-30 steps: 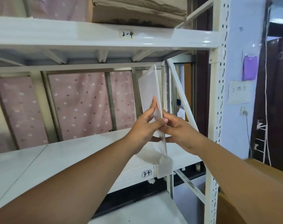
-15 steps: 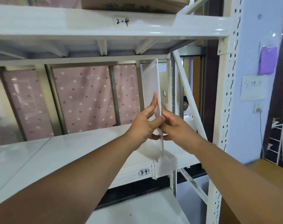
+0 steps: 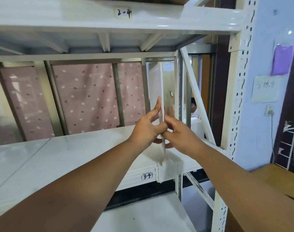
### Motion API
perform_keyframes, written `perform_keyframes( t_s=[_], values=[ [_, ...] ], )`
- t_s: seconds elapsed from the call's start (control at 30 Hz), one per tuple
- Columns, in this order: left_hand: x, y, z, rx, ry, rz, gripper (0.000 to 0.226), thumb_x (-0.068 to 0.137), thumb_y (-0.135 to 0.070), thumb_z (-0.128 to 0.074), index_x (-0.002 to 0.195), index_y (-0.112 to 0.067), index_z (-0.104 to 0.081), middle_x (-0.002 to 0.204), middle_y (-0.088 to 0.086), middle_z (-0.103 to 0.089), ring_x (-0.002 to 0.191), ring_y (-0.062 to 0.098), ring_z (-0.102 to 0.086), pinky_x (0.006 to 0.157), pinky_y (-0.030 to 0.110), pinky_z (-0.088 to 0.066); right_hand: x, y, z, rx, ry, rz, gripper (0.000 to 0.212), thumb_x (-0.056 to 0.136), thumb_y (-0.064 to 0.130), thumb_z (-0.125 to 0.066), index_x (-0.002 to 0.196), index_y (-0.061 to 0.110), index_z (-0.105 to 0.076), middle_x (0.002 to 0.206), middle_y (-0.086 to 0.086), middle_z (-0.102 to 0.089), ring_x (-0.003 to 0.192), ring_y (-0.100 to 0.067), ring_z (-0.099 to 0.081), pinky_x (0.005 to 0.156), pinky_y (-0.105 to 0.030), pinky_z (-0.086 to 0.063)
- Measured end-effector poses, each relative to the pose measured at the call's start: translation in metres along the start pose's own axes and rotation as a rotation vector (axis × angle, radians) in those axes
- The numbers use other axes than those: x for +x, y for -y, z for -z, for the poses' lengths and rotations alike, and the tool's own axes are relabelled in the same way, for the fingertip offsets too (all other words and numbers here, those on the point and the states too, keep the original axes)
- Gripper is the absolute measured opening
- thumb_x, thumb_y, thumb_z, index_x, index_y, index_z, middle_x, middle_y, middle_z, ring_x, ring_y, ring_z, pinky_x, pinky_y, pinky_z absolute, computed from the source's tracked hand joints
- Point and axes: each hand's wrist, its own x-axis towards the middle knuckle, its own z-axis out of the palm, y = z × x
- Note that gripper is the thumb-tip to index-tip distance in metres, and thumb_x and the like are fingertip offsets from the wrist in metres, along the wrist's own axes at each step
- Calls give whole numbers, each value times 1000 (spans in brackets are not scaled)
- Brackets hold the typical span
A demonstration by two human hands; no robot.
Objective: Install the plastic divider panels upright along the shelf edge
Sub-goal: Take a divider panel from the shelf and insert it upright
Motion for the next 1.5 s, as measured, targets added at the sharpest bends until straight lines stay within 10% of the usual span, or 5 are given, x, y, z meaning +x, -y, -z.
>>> perform_keyframes(
  t_s=[0.83,1.0,1.1,1.2,1.5],
  values=[
    [1,-7,-3,19,-59,-5,82,96,-9,-67,158,-53,-37,150,15,-63,146,38,-51,61,29,-63,1,8,3,-89,-40,62,48,91,4,-56,124,37,-61,91,23,-70,96,-18,-71,67,-52,-65],
    [1,-1,-1,66,-73,-16,83,93,-10,-69,156,-56,-39,142,13,-69,134,32,-64,60,31,-62,1,1,-1,-109,-51,89,52,90,0,-55,121,42,-61,85,23,-69,88,-10,-72,62,-43,-66],
    [-3,4,-5,122,-83,-37,85,90,-13,-71,153,-60,-39,144,4,-69,81,-3,-76,60,37,-67,-6,-8,-3,-95,-84,81,54,89,-2,-55,119,42,-60,85,14,-68,88,-21,-72,64,-49,-65],
    [-4,10,-8,158,-96,-58,87,89,-14,-73,154,-60,-38,146,-4,-67,69,-23,-66,67,49,-70,-10,-15,-3,-95,-104,85,49,89,1,-56,122,38,-58,86,-1,-65,86,-34,-70,65,-58,-63],
    [-8,13,-7,136,-79,-57,89,84,-14,-73,154,-59,-40,99,-20,-83,76,18,-77,57,30,-63,-10,-21,-7,-111,-100,76,49,89,2,-57,120,40,-62,87,-5,-67,81,-38,-68,69,-60,-61]
  ],
)
